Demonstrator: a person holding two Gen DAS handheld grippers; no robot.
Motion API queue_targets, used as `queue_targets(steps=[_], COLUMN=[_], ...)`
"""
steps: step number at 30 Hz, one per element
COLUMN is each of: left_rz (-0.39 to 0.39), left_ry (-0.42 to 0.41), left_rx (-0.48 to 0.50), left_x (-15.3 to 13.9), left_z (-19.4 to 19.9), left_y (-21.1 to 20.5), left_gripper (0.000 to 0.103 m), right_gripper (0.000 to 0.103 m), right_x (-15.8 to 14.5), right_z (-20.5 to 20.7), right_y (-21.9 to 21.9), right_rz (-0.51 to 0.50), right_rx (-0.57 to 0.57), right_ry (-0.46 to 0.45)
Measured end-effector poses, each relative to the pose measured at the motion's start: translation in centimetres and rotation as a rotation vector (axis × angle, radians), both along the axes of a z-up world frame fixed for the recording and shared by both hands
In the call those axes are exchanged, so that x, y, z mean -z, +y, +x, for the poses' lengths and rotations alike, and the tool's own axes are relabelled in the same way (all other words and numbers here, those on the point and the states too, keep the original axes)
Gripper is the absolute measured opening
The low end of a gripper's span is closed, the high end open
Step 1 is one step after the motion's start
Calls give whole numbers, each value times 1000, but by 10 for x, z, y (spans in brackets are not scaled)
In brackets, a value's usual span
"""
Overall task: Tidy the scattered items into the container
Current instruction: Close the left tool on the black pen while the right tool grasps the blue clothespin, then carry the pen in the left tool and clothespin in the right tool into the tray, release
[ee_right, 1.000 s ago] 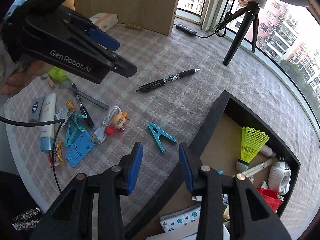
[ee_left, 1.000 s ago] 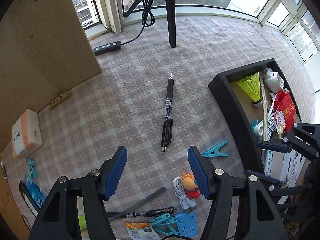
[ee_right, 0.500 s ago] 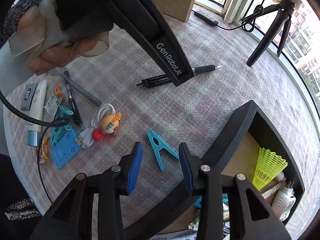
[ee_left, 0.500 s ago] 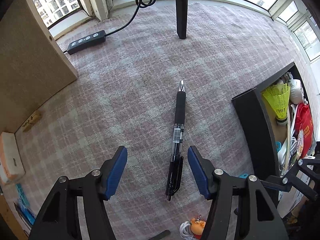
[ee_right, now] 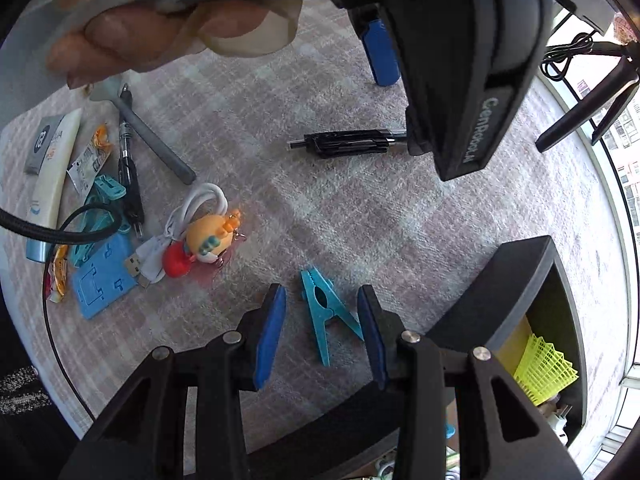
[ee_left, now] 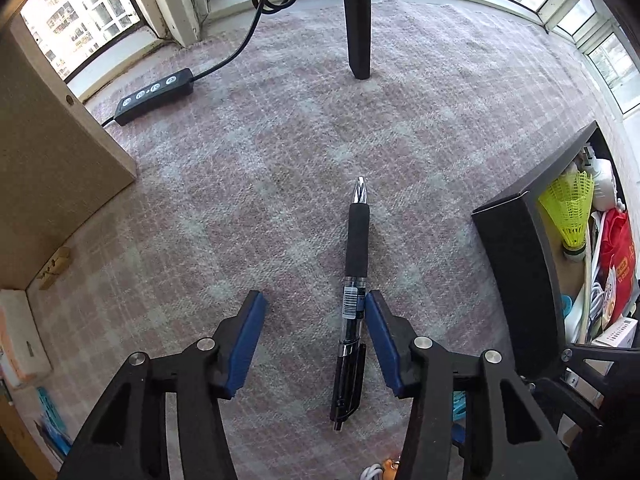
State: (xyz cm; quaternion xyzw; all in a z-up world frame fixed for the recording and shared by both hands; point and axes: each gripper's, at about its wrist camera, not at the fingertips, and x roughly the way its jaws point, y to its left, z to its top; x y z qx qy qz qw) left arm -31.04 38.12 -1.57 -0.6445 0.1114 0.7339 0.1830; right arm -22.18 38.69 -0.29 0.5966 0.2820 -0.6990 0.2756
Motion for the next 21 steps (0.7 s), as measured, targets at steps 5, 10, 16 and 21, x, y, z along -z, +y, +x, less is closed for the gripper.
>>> queue_targets(steps=[5, 10, 16, 21], left_rz=[-26, -34, -48, -36], left_ry=[20, 35, 71, 99], left_rx=[-3, -24, -38, -106], left_x=[-1, -2, -2, -2], left_z=[4, 7, 14, 27], left_y=[-1, -7, -17, -30], left_gripper=[33, 19, 12, 11], right_gripper=[37, 35, 22, 22], right_x=[-1, -3, -8, -11], right_z=[-10, -9, -9, -6], right_y=[6, 7, 9, 11], right_rz=[-38, -31, -24, -32], right_rx=[63, 105, 204, 309], right_ry=[-46, -56, -62, -50])
